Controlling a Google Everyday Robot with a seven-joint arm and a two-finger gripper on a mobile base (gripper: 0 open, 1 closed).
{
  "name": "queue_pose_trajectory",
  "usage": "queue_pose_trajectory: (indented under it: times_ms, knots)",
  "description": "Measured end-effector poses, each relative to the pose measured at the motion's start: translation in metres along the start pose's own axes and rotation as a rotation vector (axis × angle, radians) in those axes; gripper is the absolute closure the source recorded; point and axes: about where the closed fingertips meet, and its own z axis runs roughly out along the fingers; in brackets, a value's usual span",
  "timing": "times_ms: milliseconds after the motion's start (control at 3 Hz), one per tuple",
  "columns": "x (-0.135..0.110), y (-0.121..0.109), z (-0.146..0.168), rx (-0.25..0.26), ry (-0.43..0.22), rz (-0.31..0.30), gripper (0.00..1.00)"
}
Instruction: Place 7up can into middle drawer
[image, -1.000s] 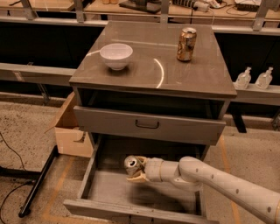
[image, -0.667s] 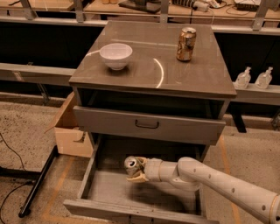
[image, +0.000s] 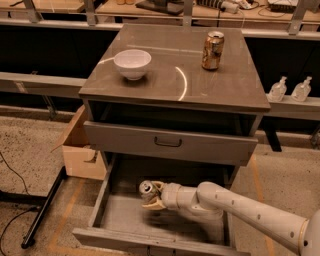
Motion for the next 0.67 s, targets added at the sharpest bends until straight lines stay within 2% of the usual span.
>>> queue_pose_trajectory:
  times_ms: [333, 667]
  knots:
    - [0.0082, -0.0007, 0.0112, 0.010, -0.018, 0.019, 1.00]
    - [0.0174, 0.0000, 0.0175, 0.012, -0.030, 0.055, 0.75]
